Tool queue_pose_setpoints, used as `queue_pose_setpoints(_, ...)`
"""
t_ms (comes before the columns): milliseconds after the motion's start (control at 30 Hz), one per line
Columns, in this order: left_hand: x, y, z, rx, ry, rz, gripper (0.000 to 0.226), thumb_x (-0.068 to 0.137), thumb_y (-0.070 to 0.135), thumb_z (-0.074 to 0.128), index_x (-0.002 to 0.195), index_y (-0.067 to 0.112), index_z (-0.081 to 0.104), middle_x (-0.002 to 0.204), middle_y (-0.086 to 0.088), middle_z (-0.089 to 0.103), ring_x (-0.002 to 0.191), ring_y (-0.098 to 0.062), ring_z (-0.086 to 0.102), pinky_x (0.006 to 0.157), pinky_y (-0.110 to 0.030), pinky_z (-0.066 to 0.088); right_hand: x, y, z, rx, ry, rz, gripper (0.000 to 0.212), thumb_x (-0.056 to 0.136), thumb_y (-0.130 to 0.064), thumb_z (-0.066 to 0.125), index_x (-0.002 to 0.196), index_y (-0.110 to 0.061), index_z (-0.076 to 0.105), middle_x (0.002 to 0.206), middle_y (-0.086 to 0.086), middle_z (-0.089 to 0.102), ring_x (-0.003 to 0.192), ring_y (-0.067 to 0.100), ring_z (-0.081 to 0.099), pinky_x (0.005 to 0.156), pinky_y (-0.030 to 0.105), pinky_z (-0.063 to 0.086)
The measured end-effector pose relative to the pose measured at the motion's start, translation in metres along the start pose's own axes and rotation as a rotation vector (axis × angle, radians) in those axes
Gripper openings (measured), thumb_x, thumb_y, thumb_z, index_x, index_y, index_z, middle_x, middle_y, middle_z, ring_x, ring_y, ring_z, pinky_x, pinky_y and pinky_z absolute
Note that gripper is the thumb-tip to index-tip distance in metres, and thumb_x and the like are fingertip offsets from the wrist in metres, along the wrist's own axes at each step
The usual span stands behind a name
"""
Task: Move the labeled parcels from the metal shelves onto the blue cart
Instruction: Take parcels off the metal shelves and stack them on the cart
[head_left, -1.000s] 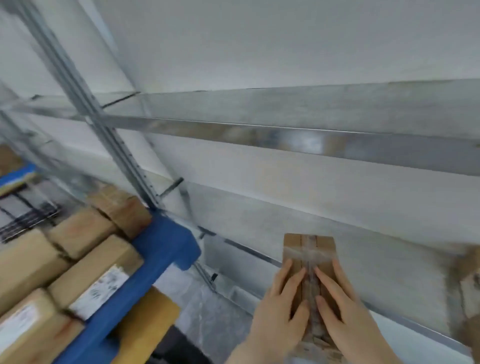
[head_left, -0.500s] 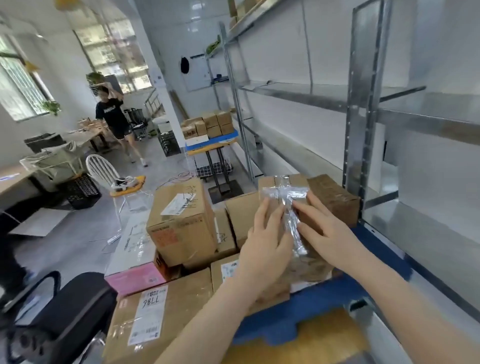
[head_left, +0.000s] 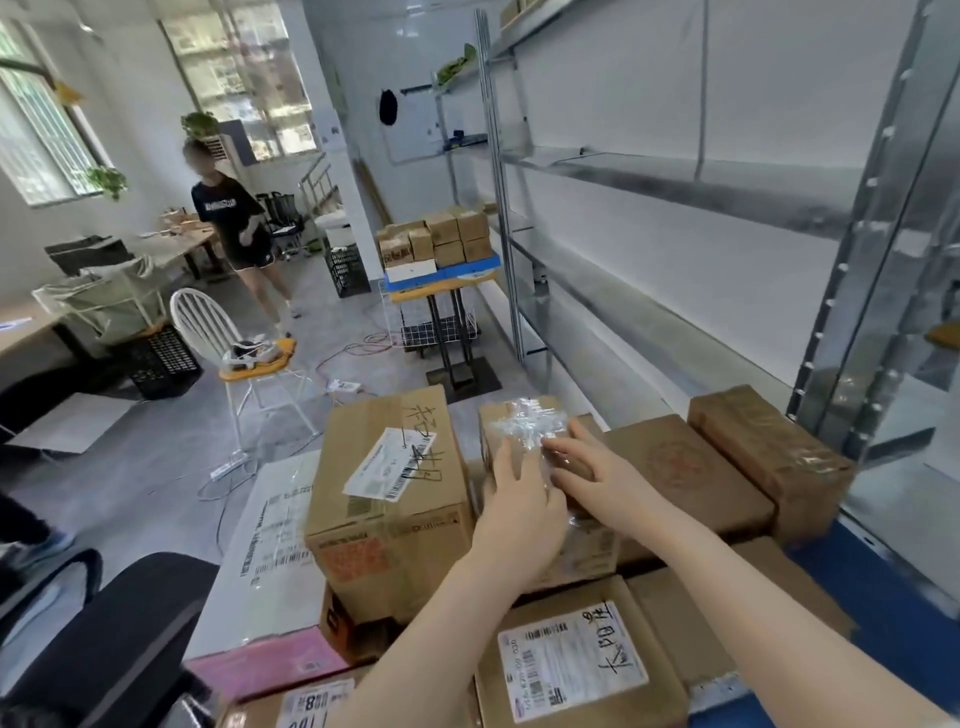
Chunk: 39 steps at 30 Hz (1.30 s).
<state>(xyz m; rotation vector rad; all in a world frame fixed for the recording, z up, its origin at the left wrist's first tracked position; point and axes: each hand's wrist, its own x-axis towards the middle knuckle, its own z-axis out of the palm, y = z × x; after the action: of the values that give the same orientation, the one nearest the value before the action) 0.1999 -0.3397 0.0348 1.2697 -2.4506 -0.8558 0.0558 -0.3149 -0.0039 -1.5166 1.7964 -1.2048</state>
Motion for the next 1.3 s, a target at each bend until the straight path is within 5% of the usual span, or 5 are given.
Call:
queue_pose_setpoints(267,-0.023,-0.022,-0.045,0.313,0.409,0.217,0.046,0.095,0.031,0.035,0.141,0.026,0.038,0.152,0.001,0.032,0.145,-0.023,0.014,0.118,-0.048,0.014,0.013,-0.011,0.021,-0.069,0.008,-0.007,0.042,0.092,-0.032,0.055,0.133,-0.041,0.048,0.158,-0.011,0.011,0.138,0.000,0.024,0.107,0.026,0.025)
queue_pose_setpoints(600,-0.042,-0.042,-0.060,0.506,0.273,-0.033,0.051,0.099,0.041,0.024,0.148,0.031,0.020,0.158,0.001,0.018,0.146,-0.026,0.012,0.115,-0.055,0.011,-0.006,-0.036,0.027,-0.015,0.121,0.074,0.047,0.094,-0.042,0.049,0.140,-0.039,0.039,0.159,-0.010,0.004,0.141,0.012,0.021,0.102,0.025,0.022)
queue_pose_setpoints(767,-0.062,0.047,-0.011,0.334,0.288,0.393,0.045,0.093,0.029,0.052,0.136,0.015,0.051,0.148,-0.015,0.039,0.138,-0.040,0.028,0.111,-0.062,0.017,-0.132,-0.023,-0.027,-0.029,0.295,0.150,0.047,0.092,-0.051,0.047,0.137,-0.046,0.037,0.158,-0.014,0.007,0.141,0.005,0.015,0.102,0.021,0.020)
queue_pose_setpoints(1167,-0.333,0.302,0.289,0.178,-0.529,1.223,0.066,0.093,0.031,0.050,0.151,0.025,0.018,0.157,-0.009,0.020,0.143,-0.031,0.019,0.112,-0.051,0.018,-0.667,-0.025,-0.147,-0.243,1.268,0.920,0.039,0.096,-0.027,0.051,0.135,-0.029,0.048,0.149,-0.001,0.032,0.128,0.008,0.040,0.078,-0.007,0.025)
queue_pose_setpoints(1300,-0.435,0.339,0.347,0.140,-0.716,1.308,0.065,0.096,0.034,0.044,0.150,0.033,0.009,0.159,0.000,0.010,0.146,-0.024,0.010,0.116,-0.047,0.012,-0.799,-0.038,-0.164,-0.322,1.418,1.013,0.036,0.095,-0.020,0.051,0.131,-0.021,0.052,0.131,-0.011,0.048,0.126,0.013,0.044,0.093,0.008,0.033)
